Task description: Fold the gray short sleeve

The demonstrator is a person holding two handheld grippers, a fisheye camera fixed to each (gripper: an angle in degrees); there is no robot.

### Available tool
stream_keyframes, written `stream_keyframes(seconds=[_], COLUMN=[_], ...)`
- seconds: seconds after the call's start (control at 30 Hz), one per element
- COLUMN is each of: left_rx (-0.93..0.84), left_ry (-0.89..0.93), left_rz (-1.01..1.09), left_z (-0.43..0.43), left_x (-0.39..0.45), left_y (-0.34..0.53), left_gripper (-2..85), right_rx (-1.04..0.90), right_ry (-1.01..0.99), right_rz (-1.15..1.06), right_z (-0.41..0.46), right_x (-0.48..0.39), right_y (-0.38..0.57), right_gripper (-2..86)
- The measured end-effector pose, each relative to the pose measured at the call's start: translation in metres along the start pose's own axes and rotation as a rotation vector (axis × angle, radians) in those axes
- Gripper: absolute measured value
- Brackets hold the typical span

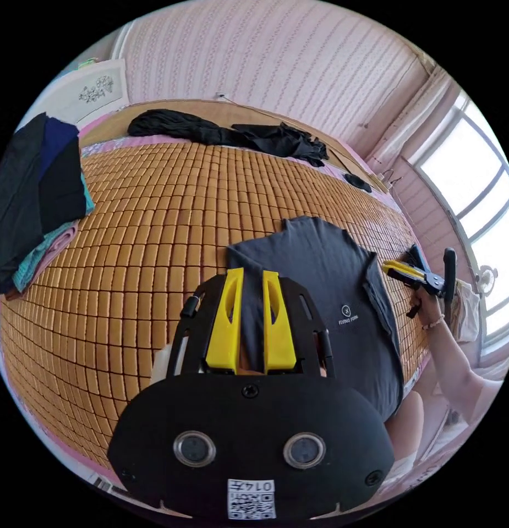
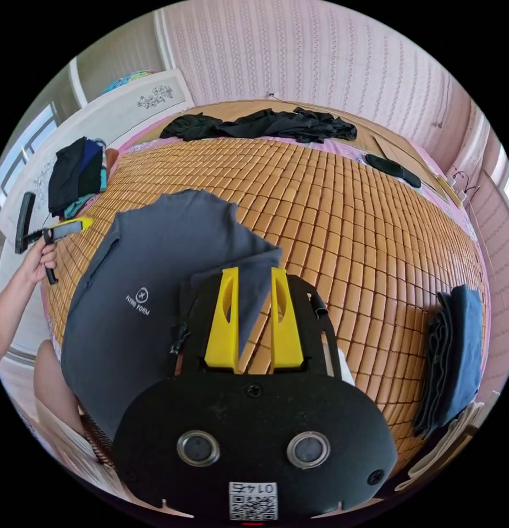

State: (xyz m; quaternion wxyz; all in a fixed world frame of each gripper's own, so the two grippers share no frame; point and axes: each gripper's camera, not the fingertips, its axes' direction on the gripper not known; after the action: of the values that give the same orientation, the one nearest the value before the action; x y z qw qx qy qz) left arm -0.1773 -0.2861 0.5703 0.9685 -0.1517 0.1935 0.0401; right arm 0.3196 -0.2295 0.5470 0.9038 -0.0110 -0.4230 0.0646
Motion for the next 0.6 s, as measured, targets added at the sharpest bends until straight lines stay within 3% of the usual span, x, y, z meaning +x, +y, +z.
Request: stream_keyframes(seconds=[0.27, 0.53, 0.6], left_rx=[-0.123, -0.115, -0.035], left_ry=[0.063, 0.025, 0.006], left_rz=[0.0, 0.05, 0.009], left_z=[0.039, 0.04, 0.023], left_x=[-0.016, -0.023, -0.028], left_y=[-0.018, -0.021, -0.028], left_gripper=[9.4, -0.5, -0.8], right_rx=[-0.029, -0.065, -0.04], right_ry=[0.014, -0.086, -0.086], right_rz=[0.027, 0.07, 0.071], right_z=[0.001, 0.002, -0.007], right_x=[0.021, 0.036, 0.037], right_y=[-0.03, -0.052, -0.061], right_gripper=[1.8, 0.6, 0.5])
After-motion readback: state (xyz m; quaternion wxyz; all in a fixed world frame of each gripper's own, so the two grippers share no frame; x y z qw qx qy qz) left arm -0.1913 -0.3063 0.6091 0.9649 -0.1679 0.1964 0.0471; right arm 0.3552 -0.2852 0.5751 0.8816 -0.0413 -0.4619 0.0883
